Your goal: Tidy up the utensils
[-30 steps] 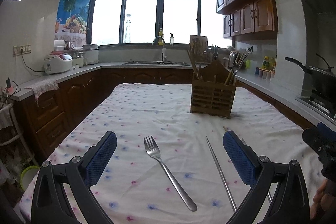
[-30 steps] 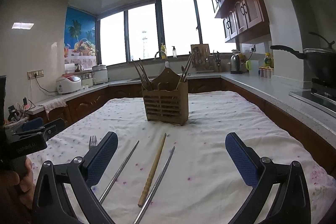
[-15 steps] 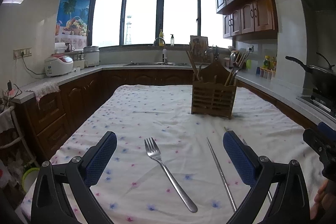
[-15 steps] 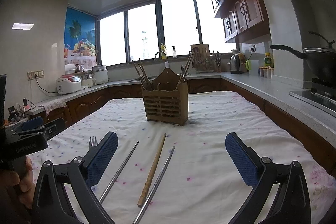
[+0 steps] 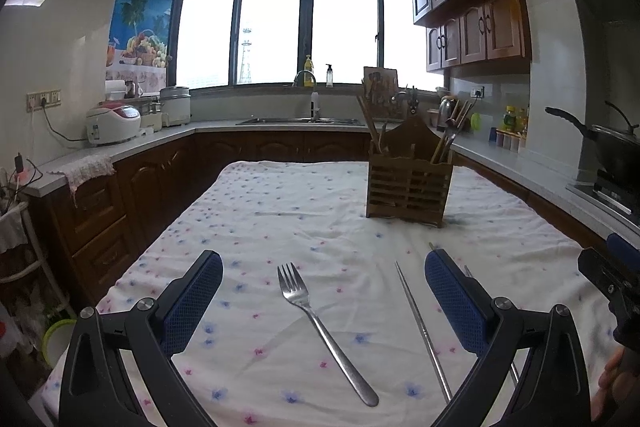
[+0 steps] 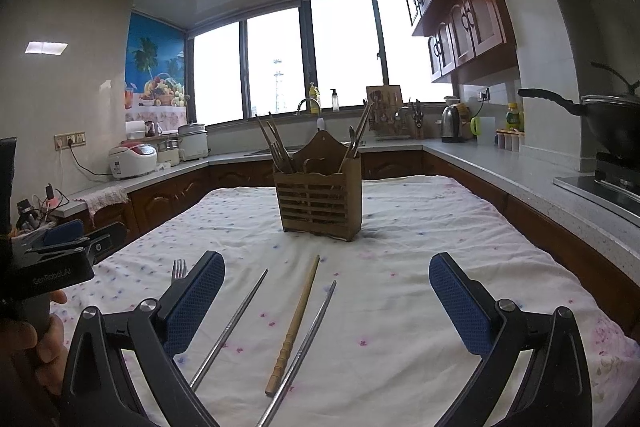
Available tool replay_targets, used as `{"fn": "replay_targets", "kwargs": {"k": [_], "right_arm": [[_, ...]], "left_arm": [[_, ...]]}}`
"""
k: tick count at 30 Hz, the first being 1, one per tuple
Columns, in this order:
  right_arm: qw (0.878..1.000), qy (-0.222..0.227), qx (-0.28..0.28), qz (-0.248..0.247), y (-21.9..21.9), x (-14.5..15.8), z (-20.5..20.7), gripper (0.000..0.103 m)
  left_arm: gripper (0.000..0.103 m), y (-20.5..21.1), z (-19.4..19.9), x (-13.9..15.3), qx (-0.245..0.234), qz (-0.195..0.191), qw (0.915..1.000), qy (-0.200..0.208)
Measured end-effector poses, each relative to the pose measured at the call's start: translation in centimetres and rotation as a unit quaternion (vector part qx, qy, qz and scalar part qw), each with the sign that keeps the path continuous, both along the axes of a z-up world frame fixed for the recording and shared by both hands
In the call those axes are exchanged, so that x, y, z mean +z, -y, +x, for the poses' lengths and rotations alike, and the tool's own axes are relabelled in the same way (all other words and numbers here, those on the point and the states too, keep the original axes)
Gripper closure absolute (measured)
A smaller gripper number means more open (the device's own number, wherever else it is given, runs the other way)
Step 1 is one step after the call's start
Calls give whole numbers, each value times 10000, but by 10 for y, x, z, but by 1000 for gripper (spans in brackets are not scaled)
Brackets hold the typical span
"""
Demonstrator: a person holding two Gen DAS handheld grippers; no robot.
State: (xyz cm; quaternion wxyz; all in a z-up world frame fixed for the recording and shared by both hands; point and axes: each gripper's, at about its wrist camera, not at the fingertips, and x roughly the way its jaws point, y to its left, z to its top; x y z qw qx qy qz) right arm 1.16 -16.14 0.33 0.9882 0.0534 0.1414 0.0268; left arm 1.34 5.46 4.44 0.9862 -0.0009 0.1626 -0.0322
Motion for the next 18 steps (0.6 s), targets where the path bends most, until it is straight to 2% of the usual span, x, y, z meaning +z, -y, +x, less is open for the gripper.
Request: {"fn": "replay_targets", "kwargs": {"k": [18], "right_arm": [[10000,-21,-12,34,-1,0,0,0]], "left_arm": [[1,6,1,0,-12,91,10000,7]]}}
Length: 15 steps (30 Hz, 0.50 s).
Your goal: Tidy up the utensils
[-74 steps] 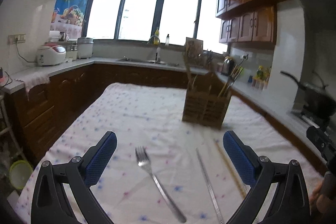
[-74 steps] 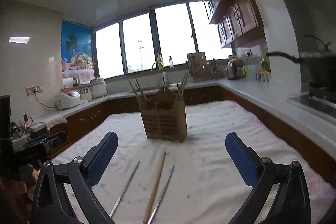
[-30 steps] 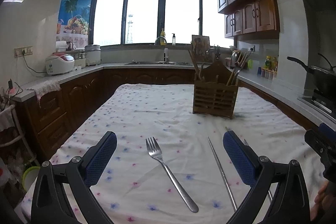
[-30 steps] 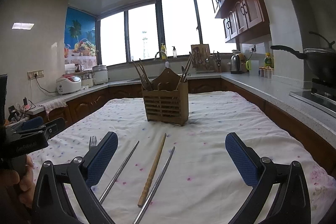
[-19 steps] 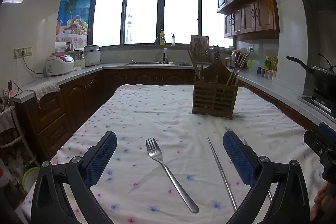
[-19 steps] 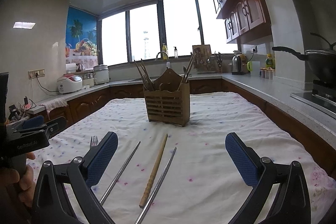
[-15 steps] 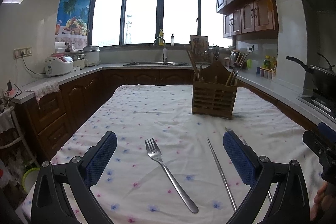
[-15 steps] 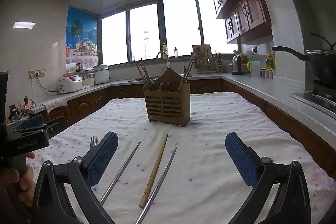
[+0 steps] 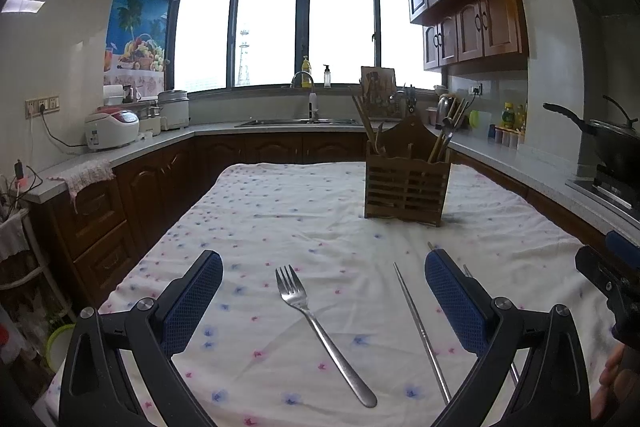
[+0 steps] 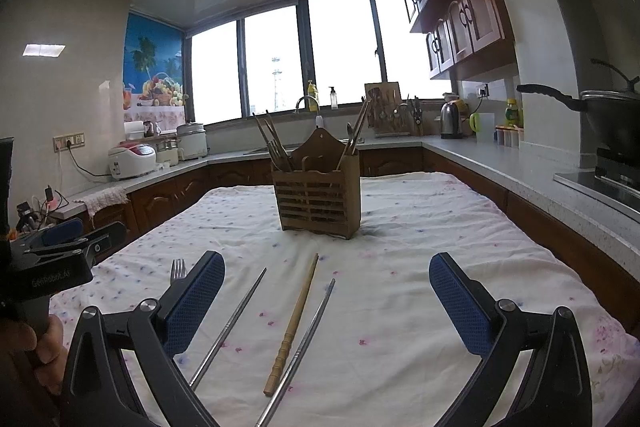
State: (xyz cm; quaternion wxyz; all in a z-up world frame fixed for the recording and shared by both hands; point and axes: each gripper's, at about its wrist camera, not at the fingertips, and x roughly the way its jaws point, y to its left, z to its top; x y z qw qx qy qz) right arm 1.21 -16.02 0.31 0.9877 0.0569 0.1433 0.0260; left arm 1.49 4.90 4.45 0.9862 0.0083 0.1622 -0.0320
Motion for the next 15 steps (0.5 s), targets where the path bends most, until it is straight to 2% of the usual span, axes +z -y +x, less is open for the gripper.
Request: {"fn": "replay_targets", "kwargs": {"k": [15], "right_arm": [[10000,1,5,33,0,1,0,0]], "left_arm": [[1,4,-1,-1,-18,42,10000,-8]]}}
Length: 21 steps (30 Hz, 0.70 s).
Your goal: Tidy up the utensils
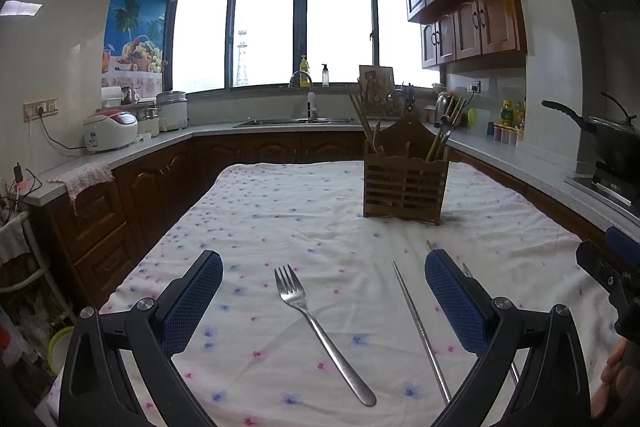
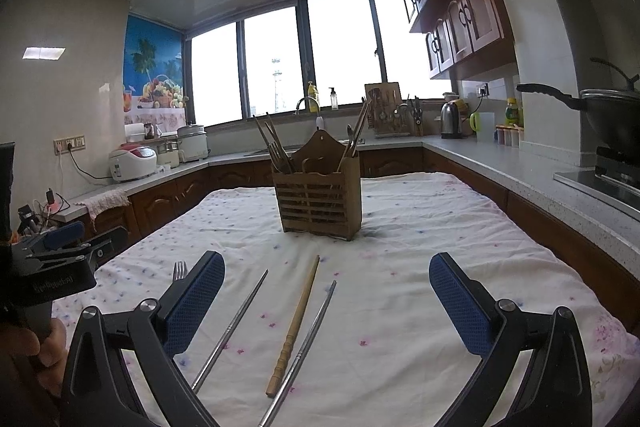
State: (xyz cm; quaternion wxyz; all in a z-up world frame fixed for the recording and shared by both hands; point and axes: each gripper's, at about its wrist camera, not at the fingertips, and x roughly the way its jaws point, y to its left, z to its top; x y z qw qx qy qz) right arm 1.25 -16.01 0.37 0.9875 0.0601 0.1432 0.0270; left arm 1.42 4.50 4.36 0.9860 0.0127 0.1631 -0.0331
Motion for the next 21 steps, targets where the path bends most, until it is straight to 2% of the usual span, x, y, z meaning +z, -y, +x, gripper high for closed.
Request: {"fn": "replay_targets", "kwargs": {"k": [21], "right_arm": [[10000,31,10,20,-1,2,0,0]], "left_arm": [[1,3,-5,1,-21,68,10000,52]]}}
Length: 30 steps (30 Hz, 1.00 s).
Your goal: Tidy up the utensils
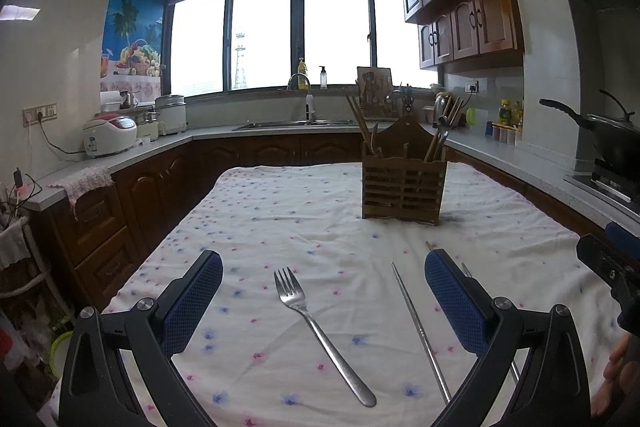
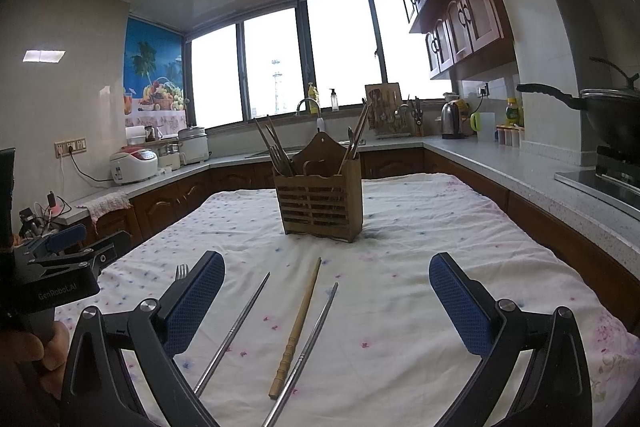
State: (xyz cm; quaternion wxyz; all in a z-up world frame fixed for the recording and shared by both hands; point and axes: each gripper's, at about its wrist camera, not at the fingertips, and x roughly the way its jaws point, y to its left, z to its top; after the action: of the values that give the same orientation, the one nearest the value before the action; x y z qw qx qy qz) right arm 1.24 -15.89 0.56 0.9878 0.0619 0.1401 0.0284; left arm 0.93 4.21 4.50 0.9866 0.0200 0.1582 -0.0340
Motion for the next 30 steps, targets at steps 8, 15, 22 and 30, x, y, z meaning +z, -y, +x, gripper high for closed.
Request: {"fn": "replay_targets", "kwargs": {"k": [8,15,22,30], "right_arm": [[10000,-14,0,15,0,0,1,0],[10000,-23,1,13,0,-1,1,0],[10000,-24,-11,35,-1,-1,2,0],[10000,-13,-4,44,0,-1,1,0]], "left_arm": [[1,1,0,1,-32,-4,10000,-5],[1,2,0,1,-38,-5,10000,-10],[1,2,2,2,-56,-14,10000,-30],[1,2,3,2,-78,-17,10000,-36]]}}
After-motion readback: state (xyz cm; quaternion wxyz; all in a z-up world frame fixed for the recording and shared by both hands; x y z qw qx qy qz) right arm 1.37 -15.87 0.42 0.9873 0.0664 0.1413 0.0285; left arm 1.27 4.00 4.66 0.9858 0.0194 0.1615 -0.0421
